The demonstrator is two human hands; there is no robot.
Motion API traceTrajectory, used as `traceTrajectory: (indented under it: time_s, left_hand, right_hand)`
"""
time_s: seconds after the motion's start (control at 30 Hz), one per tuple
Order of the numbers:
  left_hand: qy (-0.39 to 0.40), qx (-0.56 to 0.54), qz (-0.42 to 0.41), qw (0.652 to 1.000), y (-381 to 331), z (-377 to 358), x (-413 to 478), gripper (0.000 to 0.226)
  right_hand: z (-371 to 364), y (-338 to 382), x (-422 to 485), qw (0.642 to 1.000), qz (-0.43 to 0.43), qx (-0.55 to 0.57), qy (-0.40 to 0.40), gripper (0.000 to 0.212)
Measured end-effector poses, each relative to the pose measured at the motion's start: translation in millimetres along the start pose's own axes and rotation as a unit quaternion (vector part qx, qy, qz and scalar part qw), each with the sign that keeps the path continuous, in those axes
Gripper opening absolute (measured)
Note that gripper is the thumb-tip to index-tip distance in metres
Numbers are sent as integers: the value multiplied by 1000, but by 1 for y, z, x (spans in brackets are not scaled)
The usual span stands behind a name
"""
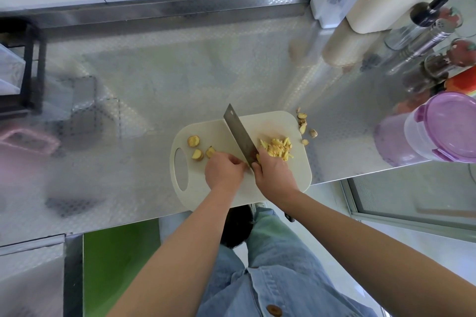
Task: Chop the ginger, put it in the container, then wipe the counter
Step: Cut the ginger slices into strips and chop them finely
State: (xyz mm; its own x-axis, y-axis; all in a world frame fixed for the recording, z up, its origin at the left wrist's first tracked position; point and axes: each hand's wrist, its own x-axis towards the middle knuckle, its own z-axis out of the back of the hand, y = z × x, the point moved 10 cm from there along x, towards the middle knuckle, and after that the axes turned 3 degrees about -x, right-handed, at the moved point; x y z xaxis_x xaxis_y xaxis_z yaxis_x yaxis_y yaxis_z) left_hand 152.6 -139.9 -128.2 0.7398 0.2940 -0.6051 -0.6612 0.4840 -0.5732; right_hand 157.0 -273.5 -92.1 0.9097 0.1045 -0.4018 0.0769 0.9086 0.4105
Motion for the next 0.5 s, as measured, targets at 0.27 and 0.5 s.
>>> traceTrajectory:
  time_s: [0.27,0.5]
  left_hand:
    - [11,4,7,1000,0,-1,0,11]
    - [13,10,9,1000,0,0,1,13]
  right_hand:
    - [-4,-8,-11,999,12,-32,28,13]
    - [3,3,14,1000,8,22,-12,18]
